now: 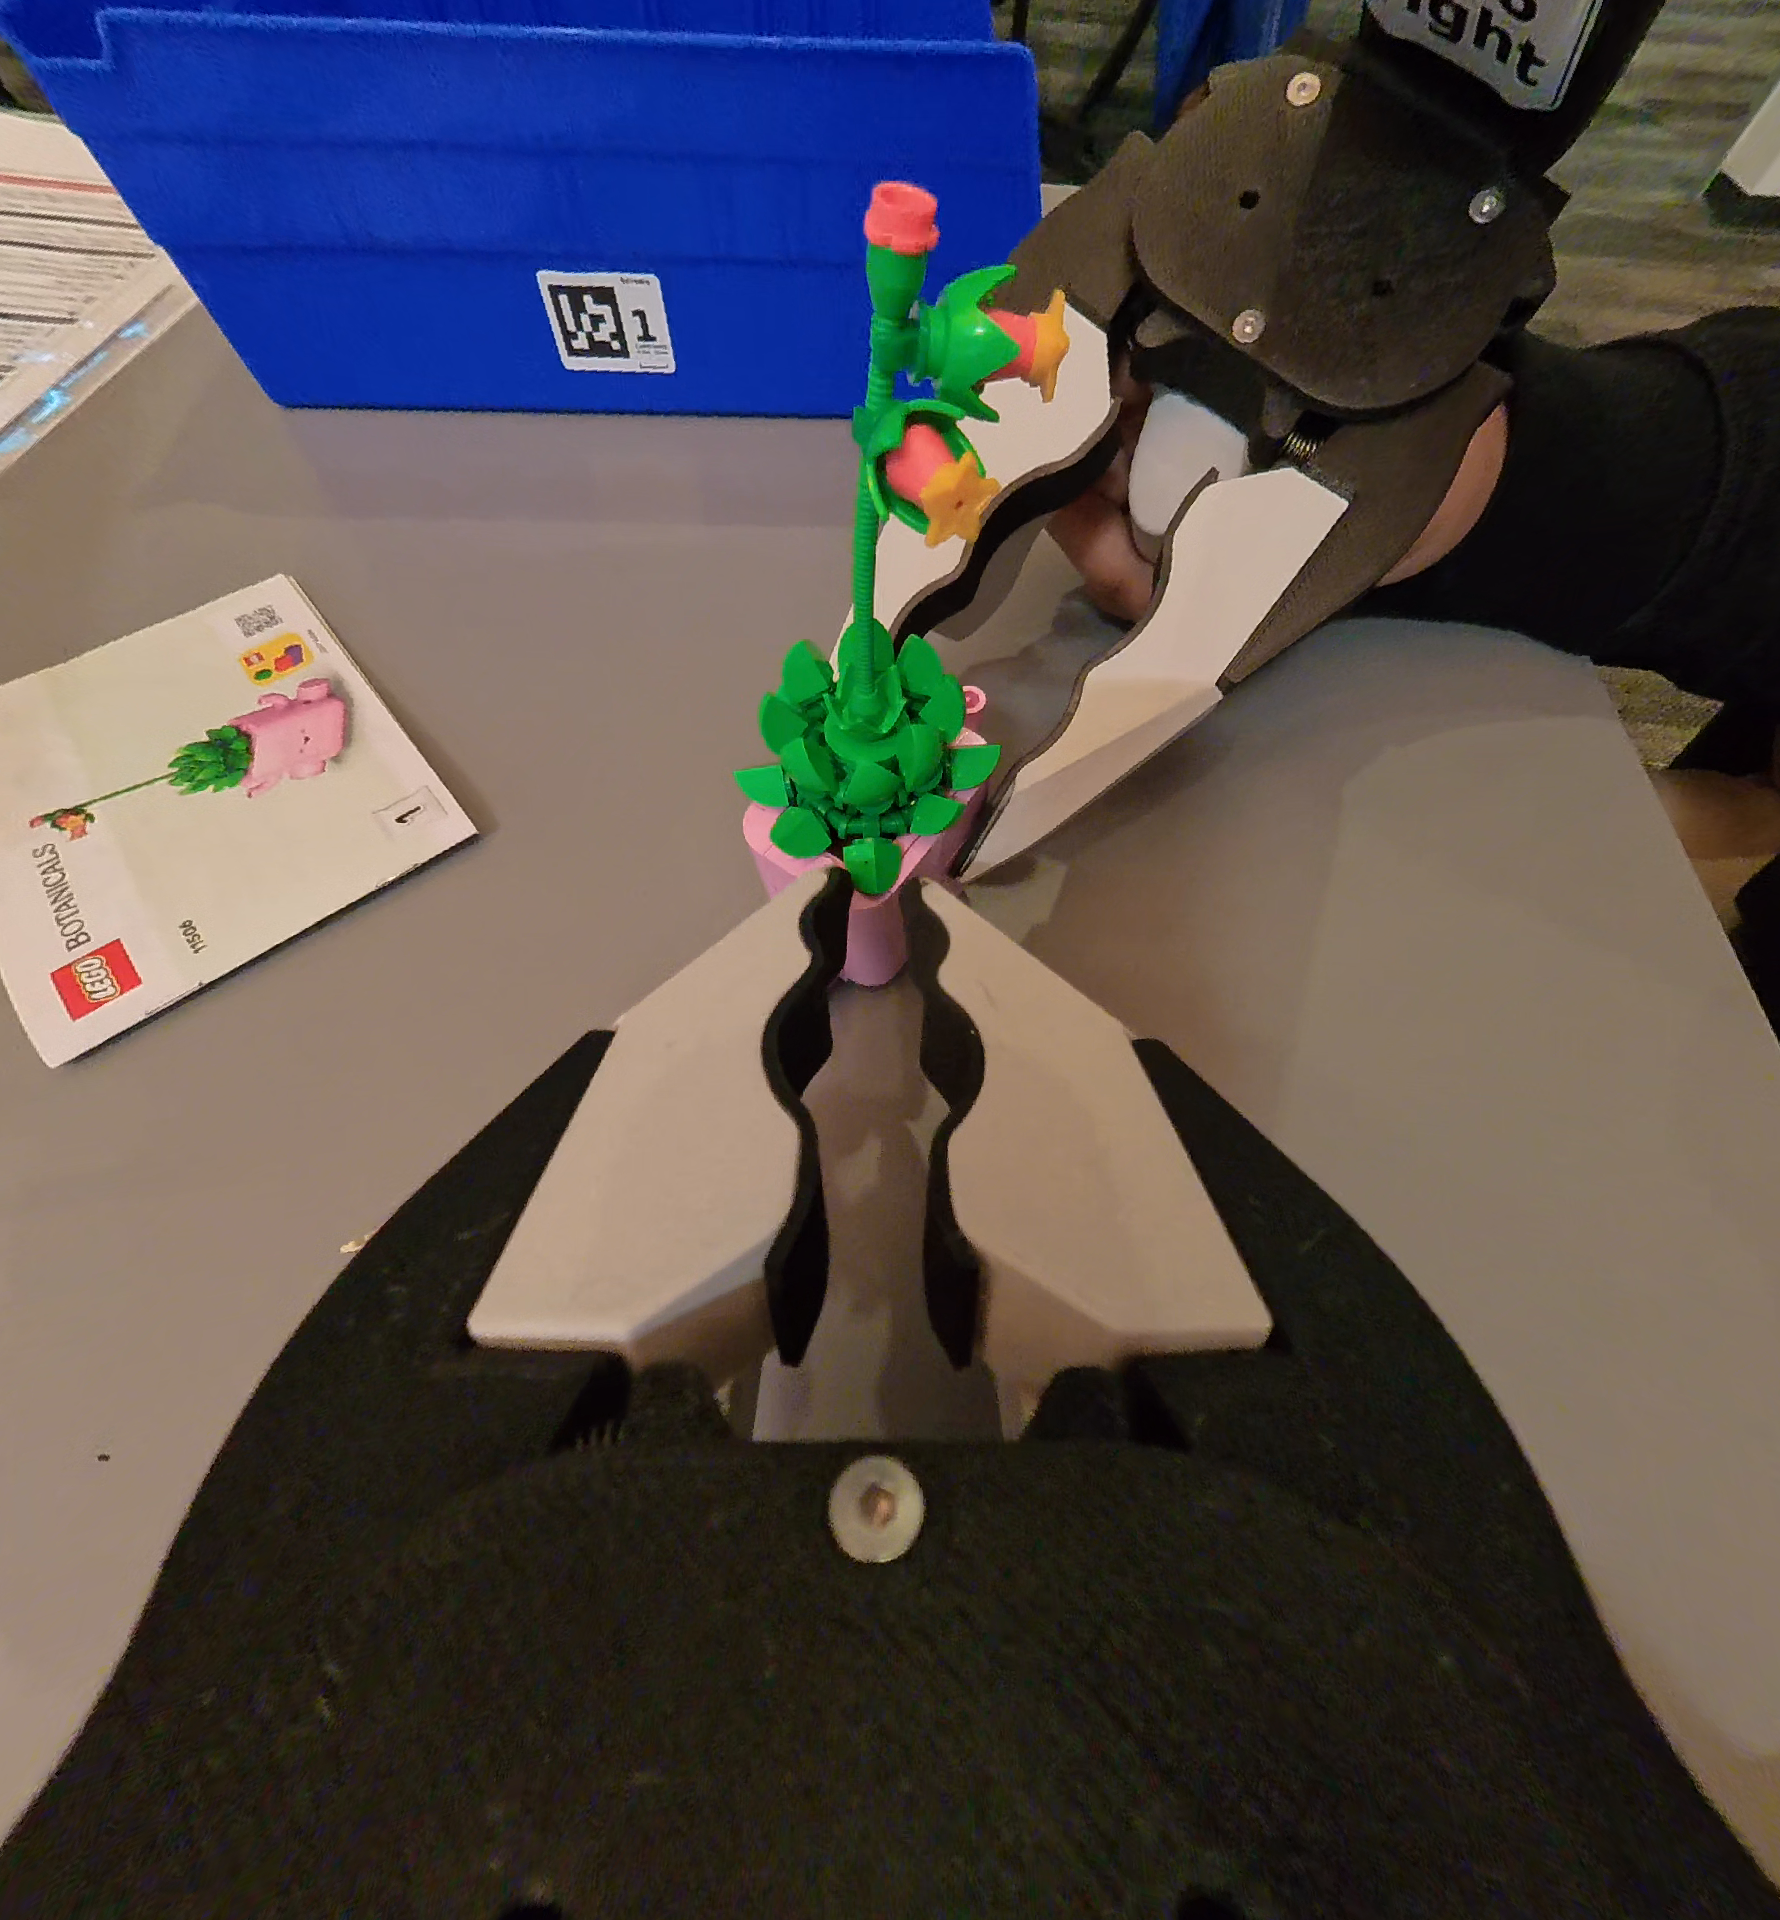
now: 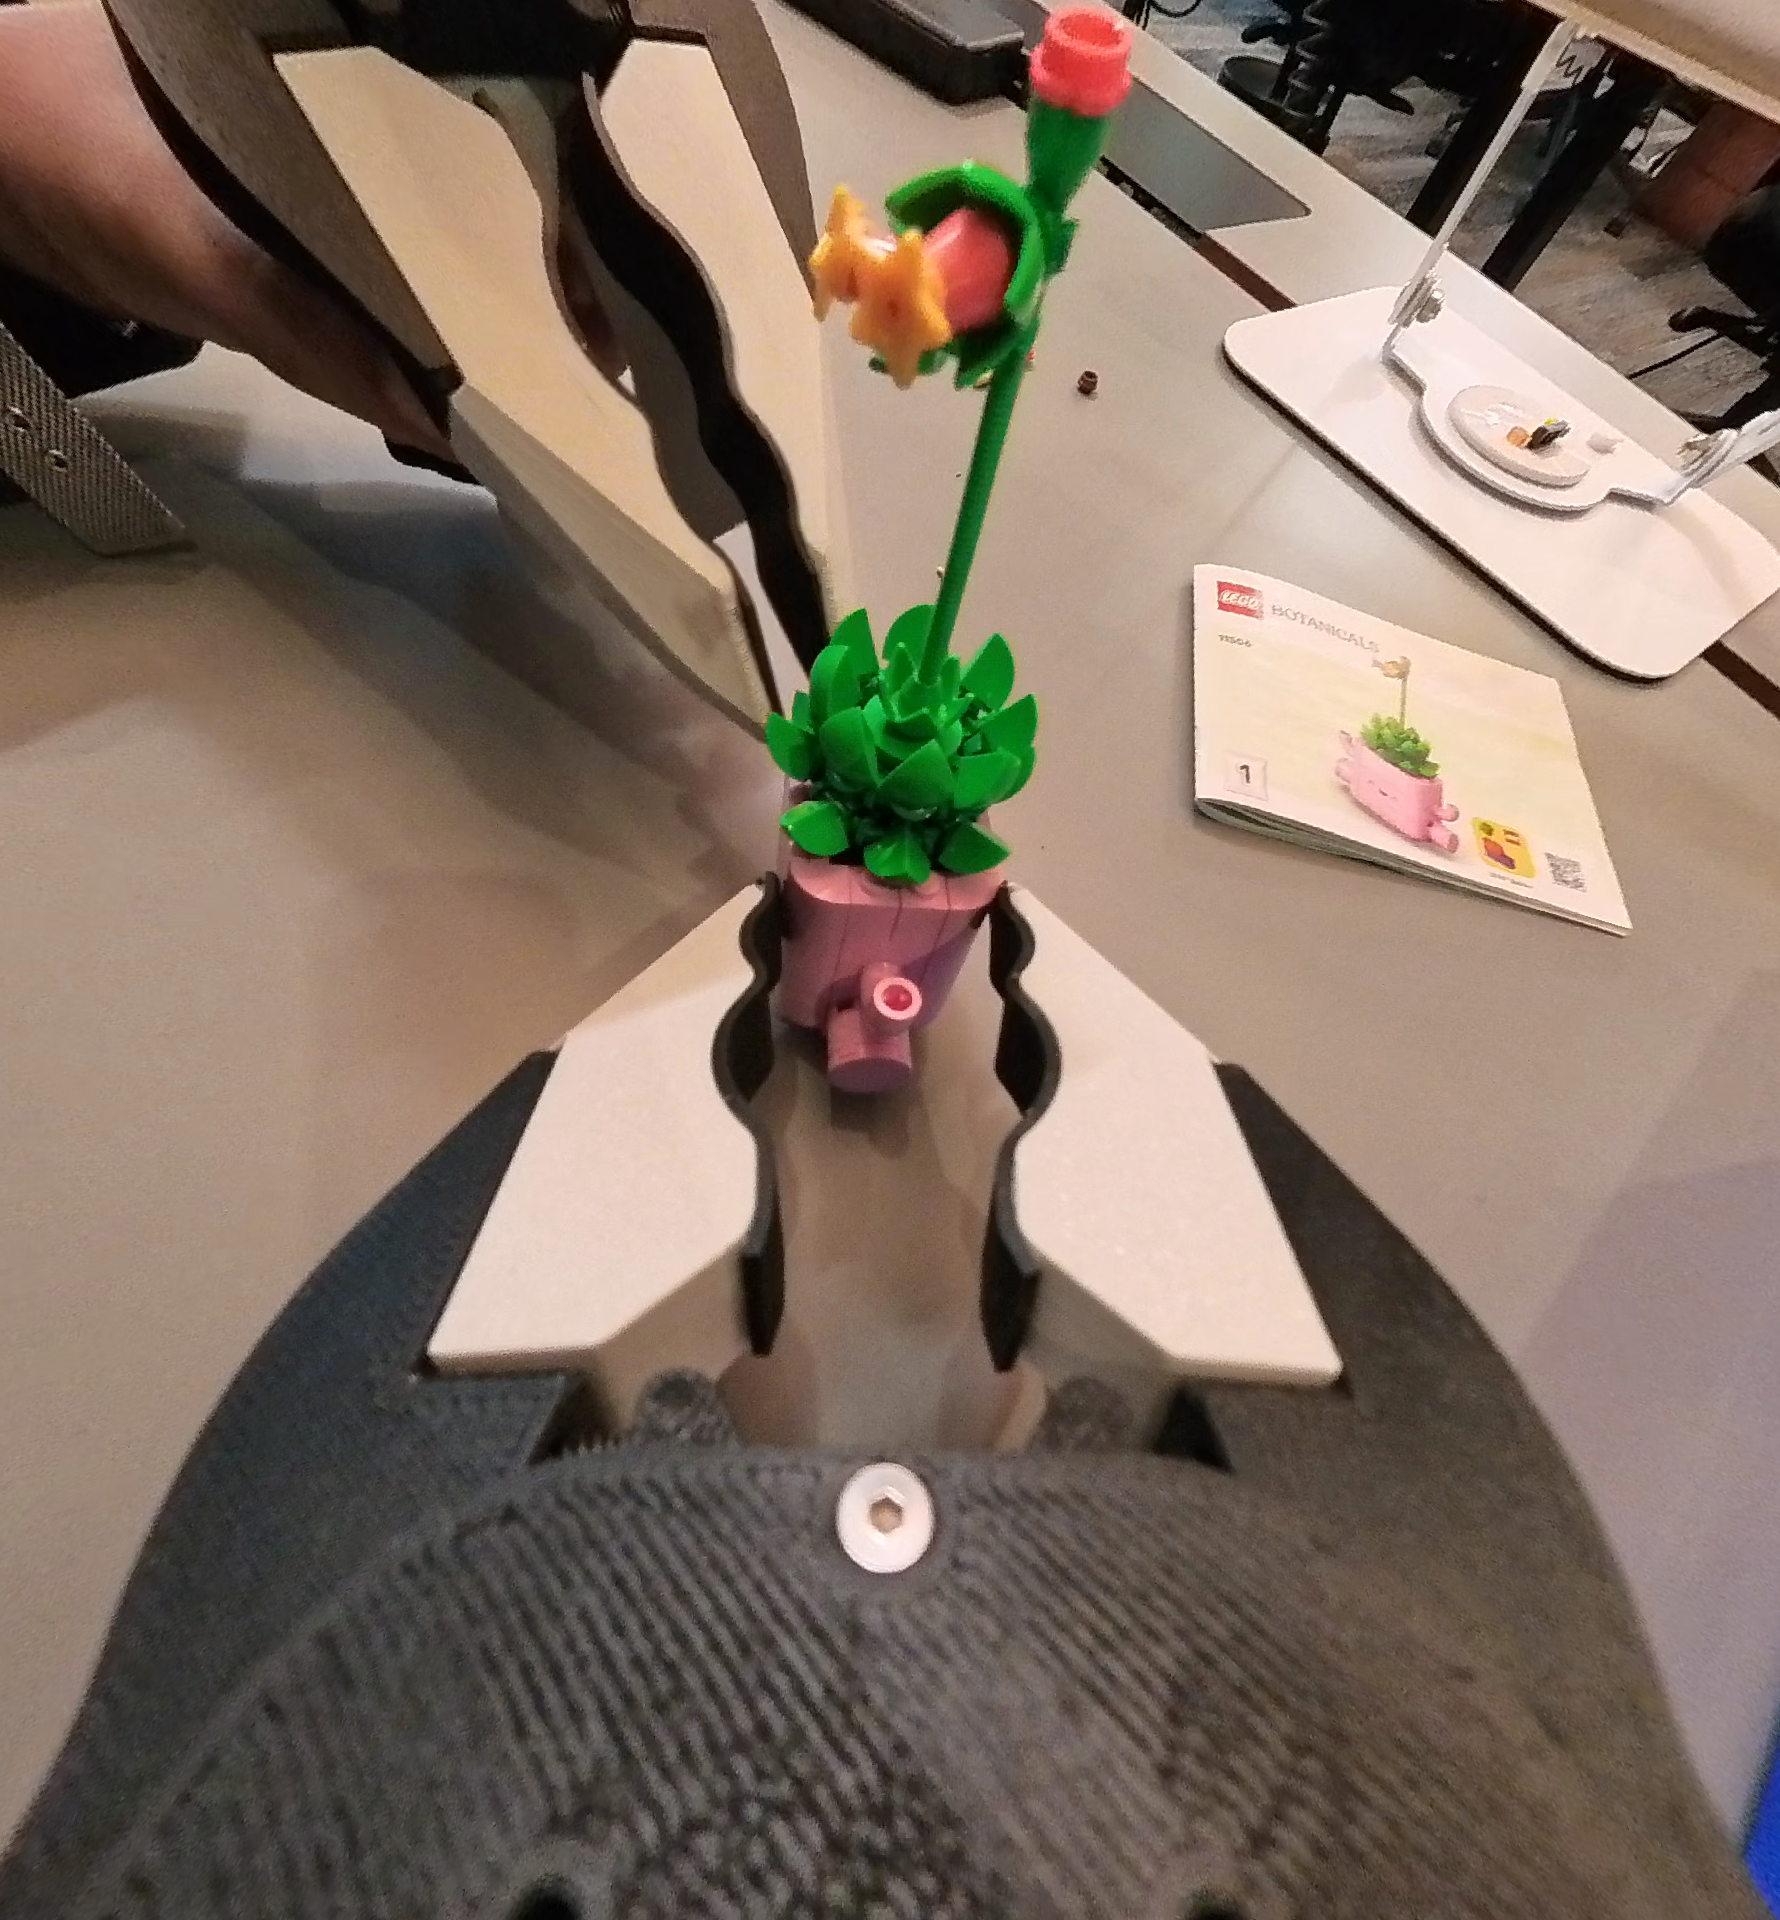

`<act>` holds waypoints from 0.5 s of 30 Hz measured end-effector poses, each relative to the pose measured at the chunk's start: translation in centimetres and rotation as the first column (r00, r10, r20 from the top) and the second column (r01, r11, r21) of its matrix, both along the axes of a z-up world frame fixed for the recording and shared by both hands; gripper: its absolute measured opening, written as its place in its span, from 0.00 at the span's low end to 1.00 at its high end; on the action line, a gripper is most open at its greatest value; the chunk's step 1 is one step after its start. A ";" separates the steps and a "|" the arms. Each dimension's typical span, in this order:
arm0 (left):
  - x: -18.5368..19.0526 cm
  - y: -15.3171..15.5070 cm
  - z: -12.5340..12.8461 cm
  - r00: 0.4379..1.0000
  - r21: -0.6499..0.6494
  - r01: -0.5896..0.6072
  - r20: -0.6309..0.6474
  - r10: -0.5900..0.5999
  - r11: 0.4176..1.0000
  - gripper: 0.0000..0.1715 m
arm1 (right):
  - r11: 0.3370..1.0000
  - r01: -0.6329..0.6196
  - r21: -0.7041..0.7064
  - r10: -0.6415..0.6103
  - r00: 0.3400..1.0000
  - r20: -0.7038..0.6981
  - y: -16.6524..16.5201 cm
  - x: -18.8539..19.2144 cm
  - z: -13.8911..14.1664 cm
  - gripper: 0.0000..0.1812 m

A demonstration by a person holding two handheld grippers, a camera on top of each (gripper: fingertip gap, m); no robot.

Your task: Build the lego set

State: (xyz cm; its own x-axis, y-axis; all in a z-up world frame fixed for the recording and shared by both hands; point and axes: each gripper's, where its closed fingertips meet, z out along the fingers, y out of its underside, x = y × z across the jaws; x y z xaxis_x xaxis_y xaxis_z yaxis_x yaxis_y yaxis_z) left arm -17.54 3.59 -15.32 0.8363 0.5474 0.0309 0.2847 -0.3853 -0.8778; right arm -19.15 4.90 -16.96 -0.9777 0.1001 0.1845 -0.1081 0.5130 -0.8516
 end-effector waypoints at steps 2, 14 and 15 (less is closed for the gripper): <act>0.0 0.0 0.0 1.000 0.000 0.001 -0.003 -0.001 1.000 0.03 | 1.000 0.000 0.000 0.000 1.000 0.001 0.0 0.0 0.0 0.21; 0.3 0.2 0.2 1.000 -0.004 0.020 -0.011 -0.020 1.000 0.02 | 1.000 0.004 0.005 -0.004 1.000 0.000 0.0 -0.1 -0.1 0.21; 0.3 0.2 0.2 1.000 -0.004 0.021 -0.010 -0.021 1.000 0.02 | 1.000 0.004 0.005 -0.004 1.000 -0.002 0.0 -0.1 -0.1 0.21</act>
State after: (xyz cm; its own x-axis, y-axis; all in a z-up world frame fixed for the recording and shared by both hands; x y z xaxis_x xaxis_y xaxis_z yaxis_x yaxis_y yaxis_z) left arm -17.23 3.82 -15.14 0.8477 0.5301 0.0201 0.2676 -0.3947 -0.8790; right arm -19.23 4.89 -17.01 -0.9770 0.1030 0.1867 -0.1076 0.5176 -0.8488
